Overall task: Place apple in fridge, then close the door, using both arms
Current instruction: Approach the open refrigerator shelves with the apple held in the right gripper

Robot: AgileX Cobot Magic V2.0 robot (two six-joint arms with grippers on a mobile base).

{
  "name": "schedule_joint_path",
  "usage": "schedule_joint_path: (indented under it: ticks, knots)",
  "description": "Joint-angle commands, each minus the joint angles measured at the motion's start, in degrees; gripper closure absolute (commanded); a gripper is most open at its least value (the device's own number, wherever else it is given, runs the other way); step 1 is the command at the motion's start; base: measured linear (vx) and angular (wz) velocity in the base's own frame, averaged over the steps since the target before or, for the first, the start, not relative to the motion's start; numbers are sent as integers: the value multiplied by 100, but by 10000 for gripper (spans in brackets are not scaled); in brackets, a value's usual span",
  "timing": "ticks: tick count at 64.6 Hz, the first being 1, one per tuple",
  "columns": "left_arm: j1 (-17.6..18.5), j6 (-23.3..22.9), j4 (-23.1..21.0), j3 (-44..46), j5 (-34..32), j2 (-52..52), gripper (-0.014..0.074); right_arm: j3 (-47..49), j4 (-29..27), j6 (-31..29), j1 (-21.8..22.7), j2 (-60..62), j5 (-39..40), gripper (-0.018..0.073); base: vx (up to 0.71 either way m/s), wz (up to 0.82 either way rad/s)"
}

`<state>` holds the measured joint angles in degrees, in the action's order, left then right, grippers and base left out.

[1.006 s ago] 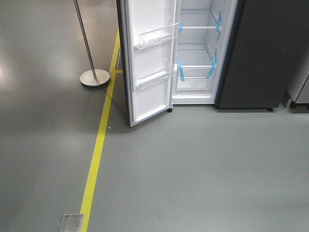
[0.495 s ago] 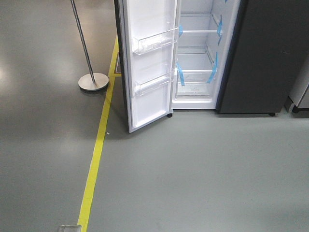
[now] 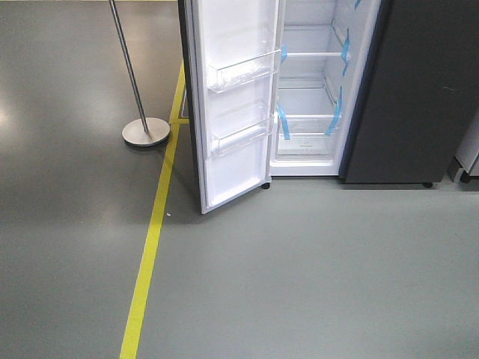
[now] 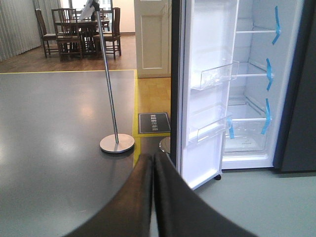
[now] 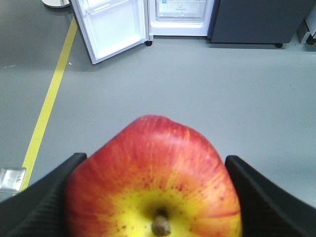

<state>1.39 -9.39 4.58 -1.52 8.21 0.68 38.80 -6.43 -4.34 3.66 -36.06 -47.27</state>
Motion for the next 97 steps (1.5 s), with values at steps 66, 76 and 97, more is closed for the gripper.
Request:
schedule_joint_path:
  ticks: [66,76,97]
  knots:
    - [51,-9,-8,-114,-449,79,601,160,-10,-9,9,1,383,543,9,0]
    - [51,-9,-8,-114,-449,79,601,160,-10,-9,9,1,383,543,7,0]
    - [51,-9,-8,-114,-449,79,601,160,-10,-9,9,1,383,543,7,1]
